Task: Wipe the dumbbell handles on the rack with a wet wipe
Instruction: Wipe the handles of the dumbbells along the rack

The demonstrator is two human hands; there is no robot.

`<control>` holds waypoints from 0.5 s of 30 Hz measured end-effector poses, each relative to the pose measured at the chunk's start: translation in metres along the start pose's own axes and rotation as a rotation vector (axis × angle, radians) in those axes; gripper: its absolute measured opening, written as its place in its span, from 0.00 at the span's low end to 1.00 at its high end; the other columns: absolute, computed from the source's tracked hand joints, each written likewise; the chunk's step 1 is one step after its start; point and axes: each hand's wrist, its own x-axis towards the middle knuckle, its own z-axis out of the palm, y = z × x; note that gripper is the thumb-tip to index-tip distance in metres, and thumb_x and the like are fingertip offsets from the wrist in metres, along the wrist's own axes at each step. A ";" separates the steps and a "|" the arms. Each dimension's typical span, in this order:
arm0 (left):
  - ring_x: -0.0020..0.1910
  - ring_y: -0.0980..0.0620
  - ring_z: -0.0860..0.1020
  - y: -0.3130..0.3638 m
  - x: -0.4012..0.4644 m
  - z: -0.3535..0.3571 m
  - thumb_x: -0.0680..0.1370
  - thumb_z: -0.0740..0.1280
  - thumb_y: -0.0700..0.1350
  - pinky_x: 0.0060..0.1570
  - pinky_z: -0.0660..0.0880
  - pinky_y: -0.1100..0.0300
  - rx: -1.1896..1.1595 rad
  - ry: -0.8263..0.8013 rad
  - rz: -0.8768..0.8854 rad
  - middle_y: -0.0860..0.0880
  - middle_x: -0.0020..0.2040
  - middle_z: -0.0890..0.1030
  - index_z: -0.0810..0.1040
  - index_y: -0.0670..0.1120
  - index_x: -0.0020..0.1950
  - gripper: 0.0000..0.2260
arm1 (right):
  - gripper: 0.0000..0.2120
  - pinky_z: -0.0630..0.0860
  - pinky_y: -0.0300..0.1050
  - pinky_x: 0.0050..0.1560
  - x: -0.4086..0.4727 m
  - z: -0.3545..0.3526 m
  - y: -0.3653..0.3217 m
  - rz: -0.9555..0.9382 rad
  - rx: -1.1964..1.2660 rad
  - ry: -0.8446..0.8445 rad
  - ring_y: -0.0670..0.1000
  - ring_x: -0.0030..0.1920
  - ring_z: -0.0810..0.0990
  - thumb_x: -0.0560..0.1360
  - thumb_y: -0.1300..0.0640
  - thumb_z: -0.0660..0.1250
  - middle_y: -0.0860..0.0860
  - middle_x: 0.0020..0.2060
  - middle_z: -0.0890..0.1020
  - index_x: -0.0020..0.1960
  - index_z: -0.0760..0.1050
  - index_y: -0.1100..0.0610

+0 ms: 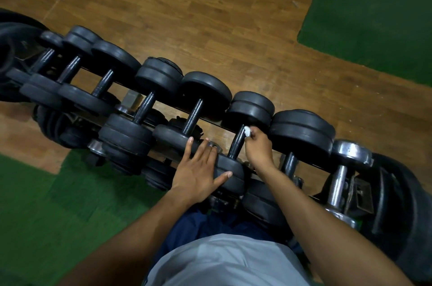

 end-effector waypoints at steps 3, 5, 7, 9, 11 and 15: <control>0.84 0.50 0.43 0.001 0.000 -0.001 0.80 0.34 0.72 0.77 0.32 0.38 -0.005 -0.010 0.003 0.46 0.83 0.59 0.55 0.42 0.84 0.44 | 0.22 0.74 0.48 0.62 -0.005 0.003 0.005 -0.070 -0.083 0.014 0.56 0.63 0.76 0.79 0.62 0.58 0.53 0.67 0.76 0.72 0.71 0.53; 0.84 0.50 0.43 0.000 0.001 -0.001 0.80 0.34 0.72 0.77 0.32 0.38 -0.010 -0.011 0.004 0.46 0.83 0.59 0.55 0.42 0.84 0.44 | 0.23 0.70 0.49 0.67 -0.007 0.003 0.003 -0.201 -0.195 0.069 0.57 0.67 0.74 0.78 0.64 0.59 0.56 0.69 0.75 0.73 0.70 0.57; 0.84 0.50 0.43 0.000 0.001 0.000 0.80 0.34 0.72 0.77 0.32 0.38 -0.008 -0.012 0.003 0.46 0.83 0.59 0.55 0.42 0.83 0.44 | 0.24 0.69 0.51 0.70 -0.007 0.006 0.001 -0.360 -0.372 0.125 0.59 0.67 0.72 0.77 0.65 0.59 0.58 0.68 0.75 0.73 0.69 0.60; 0.84 0.50 0.43 0.000 0.002 0.000 0.80 0.35 0.72 0.77 0.32 0.37 -0.004 -0.016 0.003 0.46 0.83 0.59 0.56 0.42 0.83 0.44 | 0.25 0.69 0.51 0.69 -0.007 0.010 -0.001 -0.396 -0.441 0.126 0.59 0.66 0.71 0.77 0.64 0.60 0.59 0.68 0.73 0.74 0.67 0.61; 0.84 0.50 0.43 0.000 0.002 0.000 0.80 0.35 0.72 0.77 0.32 0.37 -0.001 -0.018 0.001 0.46 0.83 0.59 0.57 0.42 0.83 0.44 | 0.24 0.70 0.45 0.64 -0.010 0.013 -0.004 -0.337 -0.368 0.098 0.57 0.64 0.72 0.79 0.63 0.60 0.58 0.66 0.71 0.75 0.66 0.60; 0.84 0.50 0.42 -0.001 0.002 -0.001 0.80 0.35 0.72 0.77 0.33 0.38 -0.005 -0.021 -0.001 0.46 0.83 0.59 0.56 0.41 0.83 0.45 | 0.20 0.70 0.42 0.55 -0.007 0.016 -0.005 -0.105 -0.093 0.106 0.55 0.57 0.76 0.77 0.62 0.61 0.54 0.59 0.74 0.69 0.73 0.55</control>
